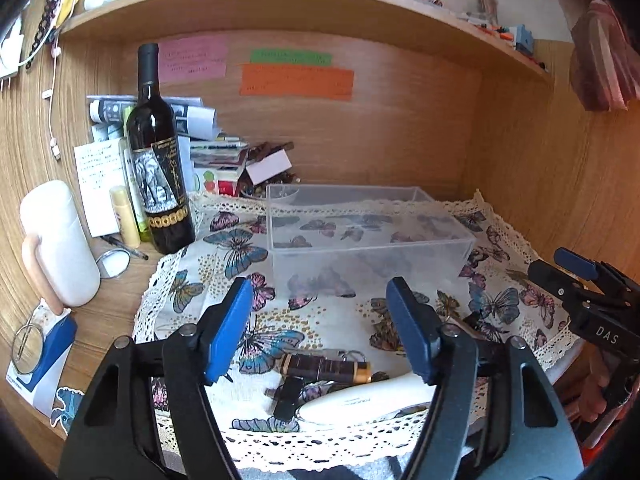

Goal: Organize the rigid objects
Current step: 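Grasp the black-gold perfume bottle with the left tool while the right tool grasps the black clip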

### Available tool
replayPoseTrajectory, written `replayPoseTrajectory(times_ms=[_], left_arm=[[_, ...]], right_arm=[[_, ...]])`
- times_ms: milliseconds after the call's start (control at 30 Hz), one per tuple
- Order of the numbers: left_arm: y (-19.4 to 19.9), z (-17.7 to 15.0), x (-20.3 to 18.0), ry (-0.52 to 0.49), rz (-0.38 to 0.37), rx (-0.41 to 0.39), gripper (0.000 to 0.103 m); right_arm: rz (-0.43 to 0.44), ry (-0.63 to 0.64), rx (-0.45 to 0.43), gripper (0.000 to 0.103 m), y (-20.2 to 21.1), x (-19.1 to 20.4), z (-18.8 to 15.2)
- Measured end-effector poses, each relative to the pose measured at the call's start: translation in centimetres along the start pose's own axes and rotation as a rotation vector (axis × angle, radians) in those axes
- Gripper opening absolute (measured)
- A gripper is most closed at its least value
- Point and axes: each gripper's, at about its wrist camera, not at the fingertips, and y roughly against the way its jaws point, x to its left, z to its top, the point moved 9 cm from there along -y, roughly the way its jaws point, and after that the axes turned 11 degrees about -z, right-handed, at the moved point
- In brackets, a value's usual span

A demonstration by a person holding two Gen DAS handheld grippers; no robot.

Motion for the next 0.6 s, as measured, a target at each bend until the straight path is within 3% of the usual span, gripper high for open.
replayPoseTrajectory(times_ms=[167,433,533,600], left_arm=[[-1.7,-2.1,1.3,0.052,-0.019,0.094,0.053],[-4.0,-5.0,1.0,0.060,-0.073,0.231,0.053],[-4.7,-5.7,0.7,0.042,-0.079,0.275,0.053],[-5.2,-6.3,0.6,0.040,-0.083,0.308,0.066]], right_arm=[[0.007,0.012,0.080,0.057,-1.4,0.0,-1.9],[0.026,0.034,0.168,0.050,-3.0,0.6,-4.2],[0.029,0.045,0.186,0.049,-3.2,0.8,-4.8],[0.031,0.049,0.197,0.049,-3.3,0.9,-5.1]])
